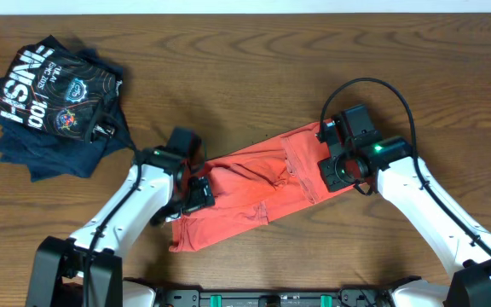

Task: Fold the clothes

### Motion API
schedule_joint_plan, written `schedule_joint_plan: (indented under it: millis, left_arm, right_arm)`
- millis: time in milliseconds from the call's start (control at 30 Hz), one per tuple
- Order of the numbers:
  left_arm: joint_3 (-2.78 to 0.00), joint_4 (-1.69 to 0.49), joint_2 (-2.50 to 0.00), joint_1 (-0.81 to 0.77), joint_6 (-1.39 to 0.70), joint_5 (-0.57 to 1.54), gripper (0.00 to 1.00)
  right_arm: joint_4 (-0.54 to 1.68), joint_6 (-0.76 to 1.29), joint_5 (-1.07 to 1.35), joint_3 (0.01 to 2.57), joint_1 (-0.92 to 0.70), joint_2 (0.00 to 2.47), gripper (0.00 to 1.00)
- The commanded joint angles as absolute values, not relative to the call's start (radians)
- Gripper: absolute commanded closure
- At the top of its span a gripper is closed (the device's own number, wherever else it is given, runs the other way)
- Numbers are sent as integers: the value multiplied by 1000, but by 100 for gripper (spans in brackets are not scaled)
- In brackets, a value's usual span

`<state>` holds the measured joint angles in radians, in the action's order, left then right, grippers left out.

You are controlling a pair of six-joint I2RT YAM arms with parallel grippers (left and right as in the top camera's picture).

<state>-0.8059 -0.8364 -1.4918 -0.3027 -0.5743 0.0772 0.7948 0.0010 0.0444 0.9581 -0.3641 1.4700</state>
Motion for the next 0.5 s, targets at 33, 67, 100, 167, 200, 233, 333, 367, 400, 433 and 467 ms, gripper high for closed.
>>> schedule_joint_plan:
  millis: [33,67,100,167,200,233,333,367,400,433,467]
  left_arm:
    - [-781,-807,-1485,-294,-589,95,2]
    - [-781,-809,-1485,-290,-589,97,3]
    - [-781,-809,-1486,-284,-589,98,3]
    - [-778,-809,-1490,-270,-589,106,2]
    - [-776,-808,-1494,-260,-589,116,2]
    - [-775,-805,-1499,-247,-589,131,2]
    - [-767,-758,-1528,-211,-550,224,2]
    - [-766,-740,-1547,-200,-538,260,2]
    - [-766,-731,-1567,-194,-536,282,2]
    - [-766,-725,-1588,-189,-535,296,2]
    - [-766,-722,-1611,-182,-535,304,2]
  right_arm:
    - [797,22,34,953,-354,1466,52]
    - [797,22,34,953,-354,1466,52]
    - [797,22,34,953,-354,1466,52]
    - [801,22,34,953,-354,1466,52]
    - [802,22,34,953,-354,1466,52]
    - [805,22,34,953,-354,1466,52]
    - [814,22,34,953,-354,1466,52]
    - [817,22,34,953,-354,1466,52]
    - [820,22,34,953,-354,1466,52]
    - [822,22,33,953,-354,1466,52]
    - [824,22,33,953,-354,1466,52]
